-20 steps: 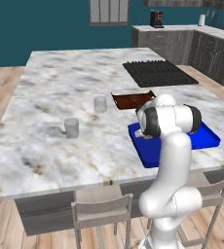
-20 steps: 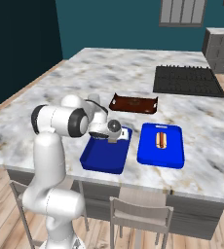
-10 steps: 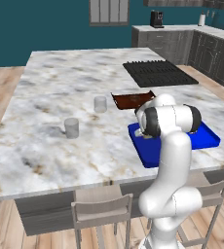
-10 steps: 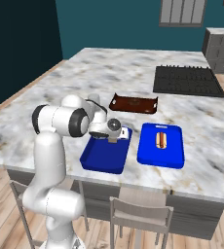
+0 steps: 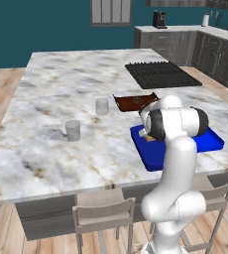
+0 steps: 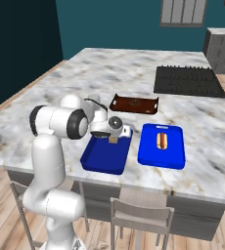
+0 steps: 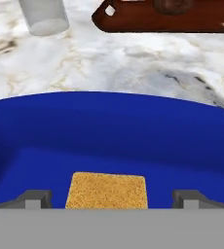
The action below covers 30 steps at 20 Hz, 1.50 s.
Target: Take the cakes from the fridge and place them on the empty tray on the dining counter.
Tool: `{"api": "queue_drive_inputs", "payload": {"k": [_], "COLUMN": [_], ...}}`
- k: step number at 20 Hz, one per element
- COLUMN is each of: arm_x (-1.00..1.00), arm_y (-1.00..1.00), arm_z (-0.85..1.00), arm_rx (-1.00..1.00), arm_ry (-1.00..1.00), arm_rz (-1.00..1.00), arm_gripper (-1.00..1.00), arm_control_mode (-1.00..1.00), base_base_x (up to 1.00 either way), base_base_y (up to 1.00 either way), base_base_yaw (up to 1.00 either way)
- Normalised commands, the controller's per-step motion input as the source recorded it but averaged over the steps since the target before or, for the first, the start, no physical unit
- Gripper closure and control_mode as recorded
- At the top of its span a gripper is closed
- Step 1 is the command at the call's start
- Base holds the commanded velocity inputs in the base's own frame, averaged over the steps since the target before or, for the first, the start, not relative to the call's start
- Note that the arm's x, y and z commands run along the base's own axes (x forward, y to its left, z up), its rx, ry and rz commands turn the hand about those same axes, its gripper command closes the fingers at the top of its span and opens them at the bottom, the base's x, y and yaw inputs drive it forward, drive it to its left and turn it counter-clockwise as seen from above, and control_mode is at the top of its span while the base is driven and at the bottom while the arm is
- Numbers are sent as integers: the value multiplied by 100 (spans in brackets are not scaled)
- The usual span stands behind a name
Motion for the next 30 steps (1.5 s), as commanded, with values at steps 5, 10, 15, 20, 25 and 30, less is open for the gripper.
{"api": "queue_drive_inputs", "payload": {"k": [5, 10, 15, 20, 25, 30], "arm_x": [-44, -72, -65, -60, -44, -17], "arm_y": [-3, 0, 0, 0, 0, 0], "arm_z": [34, 73, 95, 86, 81, 91], "arm_rx": [0, 0, 0, -1, 0, -2], "arm_ry": [-2, -6, -6, 0, 9, 24], "arm_rz": [0, 0, 0, 0, 0, -2], "arm_gripper": [-100, -100, -100, -100, -100, -100], "arm_control_mode": [-100, -100, -100, -100, -100, -100], "base_base_x": [0, 0, 0, 0, 0, 0], "base_base_y": [0, 0, 0, 0, 0, 0], "base_base_yaw": [0, 0, 0, 0, 0, 0]}}
